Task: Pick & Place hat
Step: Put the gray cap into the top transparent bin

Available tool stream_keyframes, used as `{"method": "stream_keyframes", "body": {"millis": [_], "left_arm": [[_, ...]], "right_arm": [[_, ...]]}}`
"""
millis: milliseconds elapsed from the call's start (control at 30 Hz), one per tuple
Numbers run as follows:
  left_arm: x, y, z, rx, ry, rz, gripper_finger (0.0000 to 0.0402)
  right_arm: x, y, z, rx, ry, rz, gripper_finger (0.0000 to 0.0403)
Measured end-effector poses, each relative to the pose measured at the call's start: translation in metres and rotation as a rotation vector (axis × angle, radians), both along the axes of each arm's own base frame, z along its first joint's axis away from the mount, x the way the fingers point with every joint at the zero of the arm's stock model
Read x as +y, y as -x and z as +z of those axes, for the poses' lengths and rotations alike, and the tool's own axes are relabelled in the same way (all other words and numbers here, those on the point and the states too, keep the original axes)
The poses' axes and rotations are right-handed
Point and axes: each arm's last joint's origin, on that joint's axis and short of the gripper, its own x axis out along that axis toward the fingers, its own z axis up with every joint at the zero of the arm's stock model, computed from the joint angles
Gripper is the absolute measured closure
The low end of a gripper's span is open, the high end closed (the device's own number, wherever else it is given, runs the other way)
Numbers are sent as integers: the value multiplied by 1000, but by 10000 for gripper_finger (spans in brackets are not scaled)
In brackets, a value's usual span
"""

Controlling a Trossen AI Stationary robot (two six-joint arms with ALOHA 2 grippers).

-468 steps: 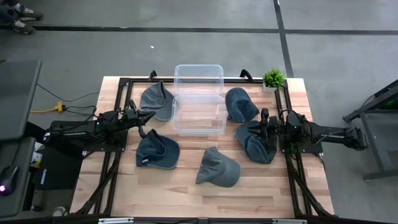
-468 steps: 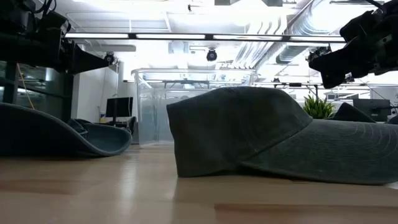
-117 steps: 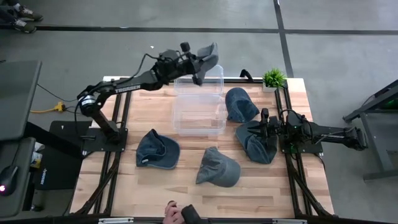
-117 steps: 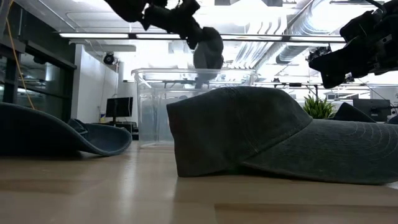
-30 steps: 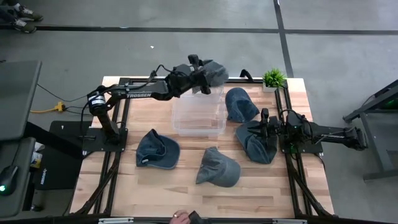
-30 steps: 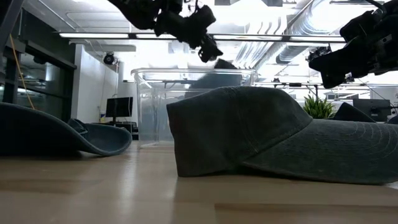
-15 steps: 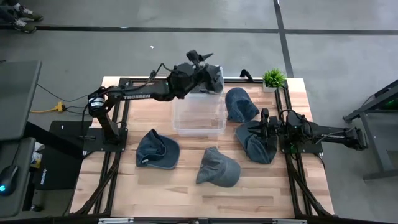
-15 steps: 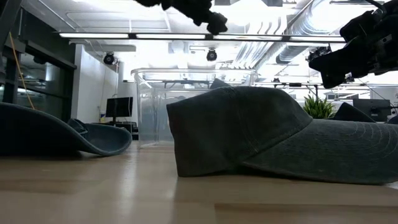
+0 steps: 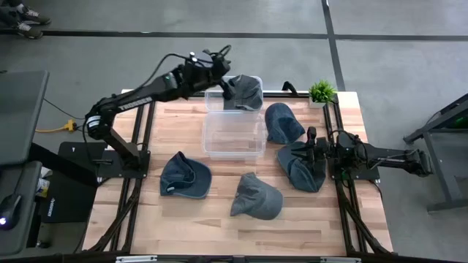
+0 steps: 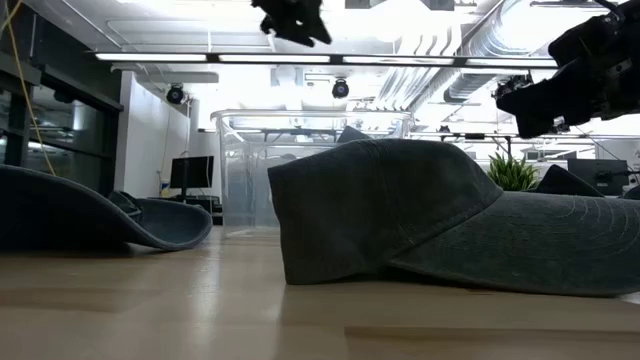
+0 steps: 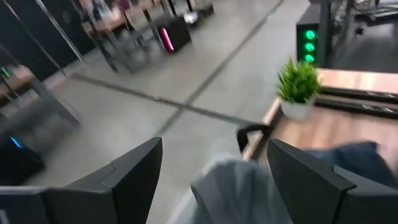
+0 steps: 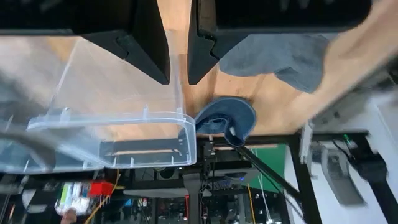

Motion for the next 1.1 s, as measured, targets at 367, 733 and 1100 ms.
{"method": "stream_keyframes", "body": {"millis": [367,733,1100], "left_arm": [[-16,34,-5,31,257,-43,115],[-41,63,-28,-95,426,-30,115],[-96,77,-55,-235,491,-2,115]], "right_arm": [[-3,0,1,-5,51,-88,354],[-2,0,2,-21,-156,-92,350],[-2,0,2,-33,-549,-83,350]]}}
